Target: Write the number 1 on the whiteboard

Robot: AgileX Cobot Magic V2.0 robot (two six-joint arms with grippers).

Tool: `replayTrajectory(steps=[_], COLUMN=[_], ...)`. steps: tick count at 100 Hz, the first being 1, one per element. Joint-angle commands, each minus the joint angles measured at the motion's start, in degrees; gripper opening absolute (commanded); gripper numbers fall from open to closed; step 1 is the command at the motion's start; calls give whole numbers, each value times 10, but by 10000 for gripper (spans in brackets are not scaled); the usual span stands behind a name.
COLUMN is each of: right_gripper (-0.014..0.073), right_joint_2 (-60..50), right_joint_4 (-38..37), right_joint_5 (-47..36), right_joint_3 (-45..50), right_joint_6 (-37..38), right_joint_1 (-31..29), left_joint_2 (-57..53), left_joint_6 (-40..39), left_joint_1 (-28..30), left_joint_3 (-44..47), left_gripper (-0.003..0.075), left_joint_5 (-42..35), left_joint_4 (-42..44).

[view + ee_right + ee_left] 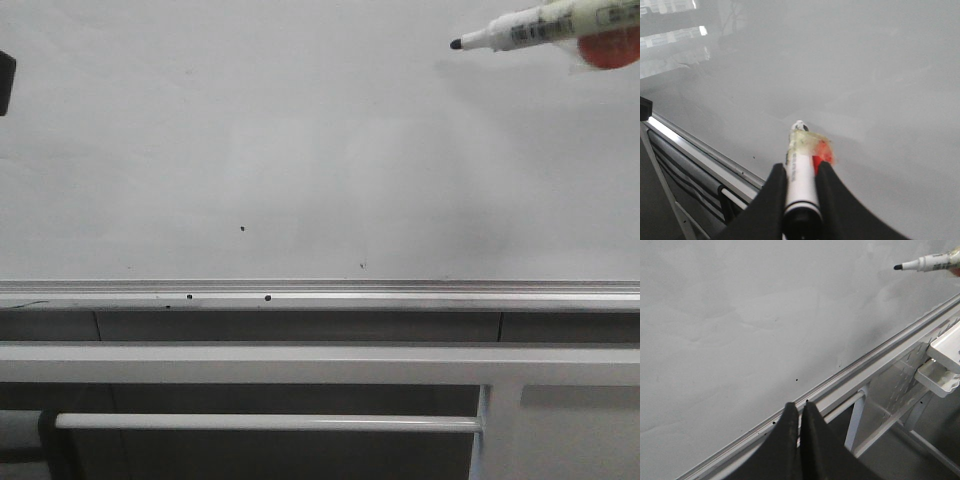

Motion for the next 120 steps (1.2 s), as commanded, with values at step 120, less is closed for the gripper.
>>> replayTrajectory(steps=[120], right_gripper=[-63], right_joint_2=[137], right_joint_4=[2], right_joint_5=[238], right_joint_3=[-88], right_joint_6=[-9], right_joint_1=[-2], left_joint_2=[1], left_joint_6=[21], left_joint_1=[-1], left_joint_3=[-16], left_gripper=[-20], left_joint_5=[-111], left_joint_4=[22])
